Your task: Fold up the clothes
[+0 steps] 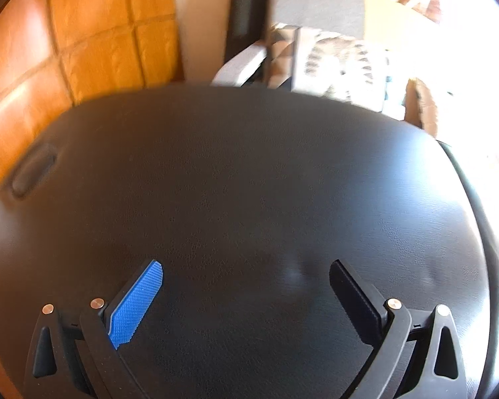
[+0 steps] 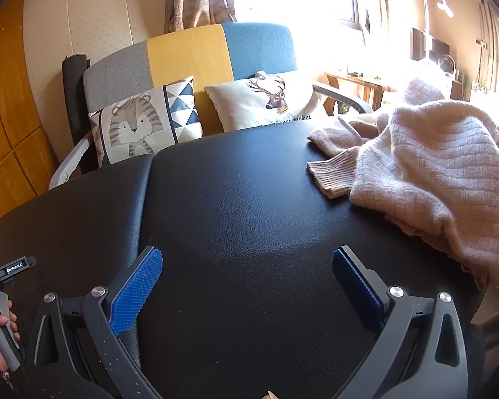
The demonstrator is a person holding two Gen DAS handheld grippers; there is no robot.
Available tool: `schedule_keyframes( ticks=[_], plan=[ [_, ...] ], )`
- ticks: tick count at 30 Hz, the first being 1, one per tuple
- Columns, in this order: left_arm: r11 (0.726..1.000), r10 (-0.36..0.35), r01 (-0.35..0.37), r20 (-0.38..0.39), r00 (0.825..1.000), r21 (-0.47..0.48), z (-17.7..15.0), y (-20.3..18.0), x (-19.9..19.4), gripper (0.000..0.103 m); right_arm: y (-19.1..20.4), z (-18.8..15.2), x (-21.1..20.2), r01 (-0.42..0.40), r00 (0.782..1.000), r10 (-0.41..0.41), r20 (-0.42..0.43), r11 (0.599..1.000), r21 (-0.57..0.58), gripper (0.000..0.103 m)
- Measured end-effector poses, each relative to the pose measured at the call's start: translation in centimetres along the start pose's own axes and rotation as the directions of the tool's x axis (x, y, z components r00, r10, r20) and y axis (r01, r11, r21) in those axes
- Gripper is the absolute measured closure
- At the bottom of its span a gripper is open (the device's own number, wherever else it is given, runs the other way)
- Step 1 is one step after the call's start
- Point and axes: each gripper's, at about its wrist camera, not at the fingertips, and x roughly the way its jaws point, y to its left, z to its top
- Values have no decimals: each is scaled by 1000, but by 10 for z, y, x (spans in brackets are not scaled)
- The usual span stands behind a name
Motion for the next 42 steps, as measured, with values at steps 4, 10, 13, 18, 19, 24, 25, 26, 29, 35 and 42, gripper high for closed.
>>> schedule_keyframes(
  ticks=[4, 10, 13, 18, 19, 24, 25, 26, 29, 35, 42],
  plan=[
    [995, -73, 71, 27, 997, 73, 3, -43, -30, 0, -1, 2, -3, 5, 1000, -5, 0, 1000, -2, 0],
    [971, -174, 165, 40, 984, 170, 2, -104, -70, 0, -8, 4, -11, 45, 999, -45, -3, 999, 7, 0],
    [954, -222, 212, 25, 975, 212, 7, -133, -79, 0, -17, 6, -15, 79, 997, -79, -3, 997, 25, 0],
    [907, -314, 301, -3, 949, 293, -4, -174, -103, 0, -35, 10, -19, 143, 990, -142, -15, 988, 59, 0],
    [898, -327, 310, 2, 945, 312, -7, -184, -108, 0, -39, 10, -19, 155, 988, -154, -21, 986, 65, 0],
    [852, -400, 374, -4, 916, 366, -15, -214, -127, 0, -58, 11, -22, 202, 979, -200, -34, 975, 91, 0],
    [841, -415, 388, -10, 910, 376, -17, -220, -129, 0, -62, 11, -22, 209, 978, -206, -35, 973, 100, 0],
    [832, -425, 397, -15, 905, 388, -19, -226, -131, 0, -66, 11, -23, 215, 977, -212, -37, 971, 108, 0],
    [808, -445, 406, -9, 895, 426, -27, -244, -137, 0, -74, 10, -22, 198, 980, -193, -53, 974, 109, 0],
    [776, -463, 409, -6, 886, 480, -35, -262, -148, 0, -85, 12, -24, 214, 976, -208, -56, 968, 134, 0],
    [748, -477, 424, -30, 878, 511, -38, -276, -152, 0, -94, 19, -29, 233, 972, -231, -31, 960, 153, 0]
  ],
)
